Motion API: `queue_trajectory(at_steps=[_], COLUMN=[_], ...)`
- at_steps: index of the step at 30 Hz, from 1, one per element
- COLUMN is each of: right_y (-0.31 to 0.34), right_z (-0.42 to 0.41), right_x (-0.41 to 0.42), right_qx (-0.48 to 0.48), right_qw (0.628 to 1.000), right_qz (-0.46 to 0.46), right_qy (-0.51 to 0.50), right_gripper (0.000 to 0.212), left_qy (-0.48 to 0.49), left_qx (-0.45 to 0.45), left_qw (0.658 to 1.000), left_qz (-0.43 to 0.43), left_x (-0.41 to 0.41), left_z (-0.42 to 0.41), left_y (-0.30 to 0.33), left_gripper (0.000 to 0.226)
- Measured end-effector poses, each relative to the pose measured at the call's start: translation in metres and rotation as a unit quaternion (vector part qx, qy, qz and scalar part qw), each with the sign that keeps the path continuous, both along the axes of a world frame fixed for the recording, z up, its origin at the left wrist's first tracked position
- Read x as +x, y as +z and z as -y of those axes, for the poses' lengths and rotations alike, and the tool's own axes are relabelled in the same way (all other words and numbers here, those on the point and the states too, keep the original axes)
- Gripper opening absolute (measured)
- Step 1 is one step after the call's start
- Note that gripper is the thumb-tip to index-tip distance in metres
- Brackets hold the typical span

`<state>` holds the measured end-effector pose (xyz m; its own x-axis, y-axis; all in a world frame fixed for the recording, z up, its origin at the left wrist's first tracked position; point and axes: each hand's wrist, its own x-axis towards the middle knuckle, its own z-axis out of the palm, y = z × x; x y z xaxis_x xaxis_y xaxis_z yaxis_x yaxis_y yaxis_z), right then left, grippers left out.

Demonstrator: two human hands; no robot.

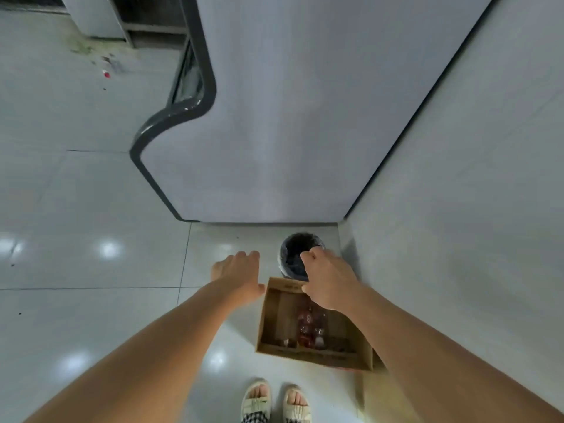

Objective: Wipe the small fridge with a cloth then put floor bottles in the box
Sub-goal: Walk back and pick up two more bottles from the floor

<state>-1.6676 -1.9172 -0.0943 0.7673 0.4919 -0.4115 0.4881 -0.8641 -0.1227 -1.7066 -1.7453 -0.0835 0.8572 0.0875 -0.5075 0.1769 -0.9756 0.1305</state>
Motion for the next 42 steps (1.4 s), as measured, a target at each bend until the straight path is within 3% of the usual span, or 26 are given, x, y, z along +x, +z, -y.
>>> queue_trajectory(at_steps=[8,15,24,42], right_y=[0.071,0.12,0.17,0.222], right_z=[-0.037,-0.102,-0.243,-0.536], right_x=[0.003,0.002,-0.003,0.032], right_qx=[0.018,0.012,0.036,0.071], right_qw=[0.997,0.988,0.97,0.964], right_qz=[0.014,0.041,0.082,0.106], right_qy=[0.071,0.151,0.227,0.234], right_gripper=[0.041,0.042,0.045,0.044], left_qy=[0.072,0.141,0.195,0.222], left_qx=[0.02,0.029,0.067,0.087], left_qw=[0.997,0.987,0.974,0.963], left_qz=[0.013,0.071,0.095,0.124], left_x=[-0.02,-0.041,-0.068,-0.039], left_z=[-0.024,-0.072,-0.201,-0.492], left_y=[0.075,0.127,0.172,0.224], left_gripper=[0.056,0.057,0.057,0.055])
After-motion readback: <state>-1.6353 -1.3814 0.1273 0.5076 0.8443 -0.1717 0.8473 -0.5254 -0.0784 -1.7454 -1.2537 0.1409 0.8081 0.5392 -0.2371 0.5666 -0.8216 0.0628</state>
